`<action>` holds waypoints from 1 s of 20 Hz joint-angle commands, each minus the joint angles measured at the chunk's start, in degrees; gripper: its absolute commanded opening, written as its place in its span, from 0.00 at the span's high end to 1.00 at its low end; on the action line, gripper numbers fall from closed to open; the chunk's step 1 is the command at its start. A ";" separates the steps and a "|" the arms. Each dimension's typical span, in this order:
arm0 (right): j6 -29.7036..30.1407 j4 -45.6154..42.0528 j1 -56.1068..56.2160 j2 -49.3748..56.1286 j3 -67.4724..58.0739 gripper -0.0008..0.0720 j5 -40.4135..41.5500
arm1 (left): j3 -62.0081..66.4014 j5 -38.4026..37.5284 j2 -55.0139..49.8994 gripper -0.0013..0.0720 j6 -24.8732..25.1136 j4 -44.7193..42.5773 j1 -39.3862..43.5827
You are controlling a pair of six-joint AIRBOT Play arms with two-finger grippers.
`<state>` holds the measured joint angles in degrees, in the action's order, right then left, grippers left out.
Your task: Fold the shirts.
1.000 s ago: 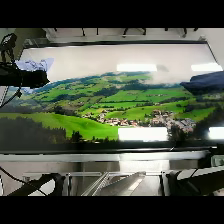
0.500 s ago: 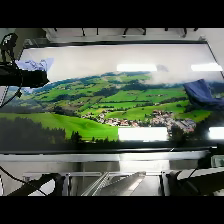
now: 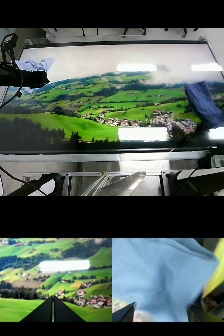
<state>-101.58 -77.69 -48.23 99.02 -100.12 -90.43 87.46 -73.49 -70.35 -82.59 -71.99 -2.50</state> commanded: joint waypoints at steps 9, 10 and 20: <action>1.31 17.81 8.11 -17.00 -0.42 0.04 -4.72 | 0.00 0.09 -0.02 0.96 0.70 0.02 0.04; 1.42 17.51 13.29 -18.58 -0.22 0.04 -4.46 | 0.00 -0.13 -0.02 0.96 0.70 0.02 0.02; 2.14 12.74 66.84 -19.39 7.72 0.97 19.82 | -2.43 -5.90 0.00 0.96 0.68 -0.02 4.46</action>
<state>-99.72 -63.13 7.57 78.17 -93.21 -77.25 86.56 -78.13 -70.32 -81.93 -71.96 -0.08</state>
